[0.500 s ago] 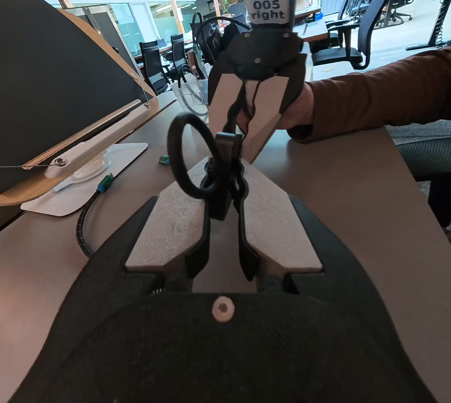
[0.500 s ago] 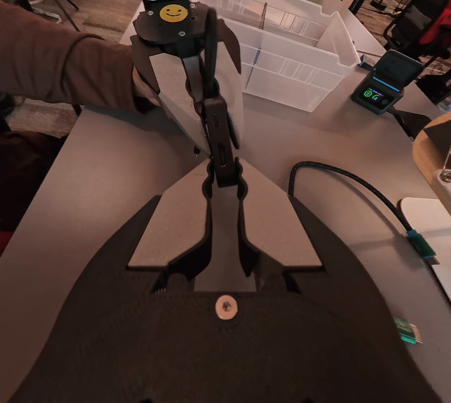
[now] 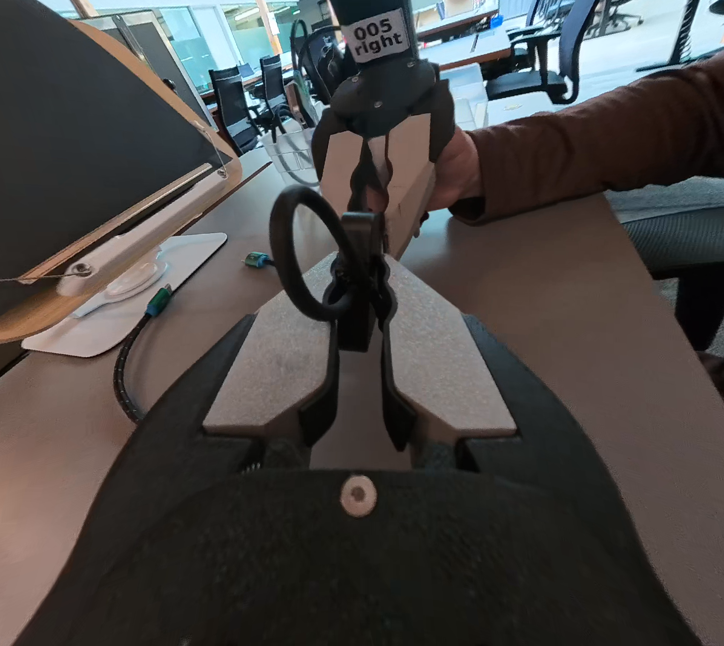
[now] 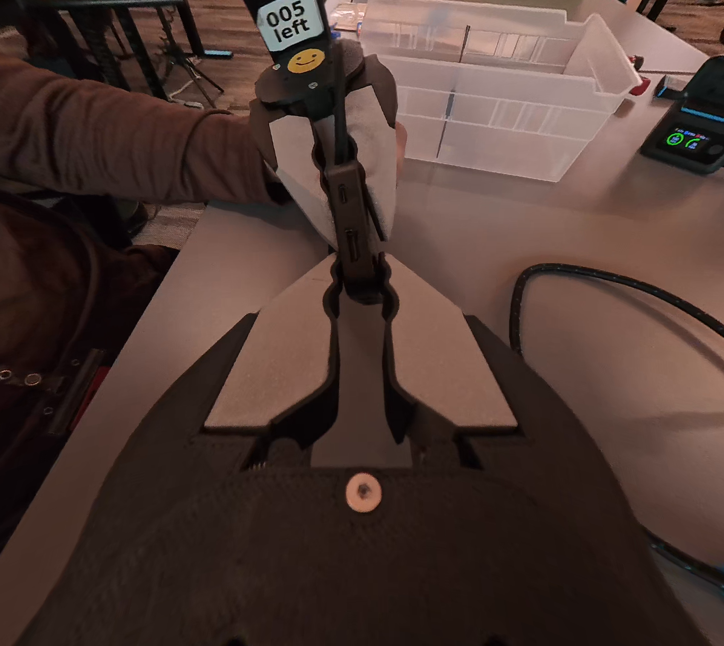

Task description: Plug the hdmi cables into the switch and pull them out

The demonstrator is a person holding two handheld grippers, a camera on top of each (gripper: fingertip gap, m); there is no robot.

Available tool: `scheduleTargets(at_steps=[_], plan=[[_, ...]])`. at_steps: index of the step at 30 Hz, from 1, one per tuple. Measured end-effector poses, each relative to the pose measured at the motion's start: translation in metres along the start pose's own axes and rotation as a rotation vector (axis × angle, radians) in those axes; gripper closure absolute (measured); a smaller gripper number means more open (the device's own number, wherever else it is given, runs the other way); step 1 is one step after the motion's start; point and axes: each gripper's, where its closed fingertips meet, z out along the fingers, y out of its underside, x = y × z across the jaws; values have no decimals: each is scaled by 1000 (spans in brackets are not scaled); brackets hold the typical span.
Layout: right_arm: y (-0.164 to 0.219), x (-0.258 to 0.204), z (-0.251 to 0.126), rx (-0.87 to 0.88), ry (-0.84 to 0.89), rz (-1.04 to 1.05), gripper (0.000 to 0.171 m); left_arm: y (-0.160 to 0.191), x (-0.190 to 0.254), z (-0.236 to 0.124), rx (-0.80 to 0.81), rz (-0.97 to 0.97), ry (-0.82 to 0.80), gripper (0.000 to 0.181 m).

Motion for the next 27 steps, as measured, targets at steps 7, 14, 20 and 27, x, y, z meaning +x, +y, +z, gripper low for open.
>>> scheduleTargets(at_steps=[7,14,20,27], plan=[[-8,7,1,80,-21,90,148,0,-8,-1,-21,109,-93,168],[-20,16,-2,171,-41,221,142,-6,-20,-7,23,159,-161,168],[-22,22,-4,183,-20,258,140,-9,-23,-7,47,241,-199,168],[-11,31,-8,158,-46,373,124,-26,-28,-17,146,281,-241,168]])
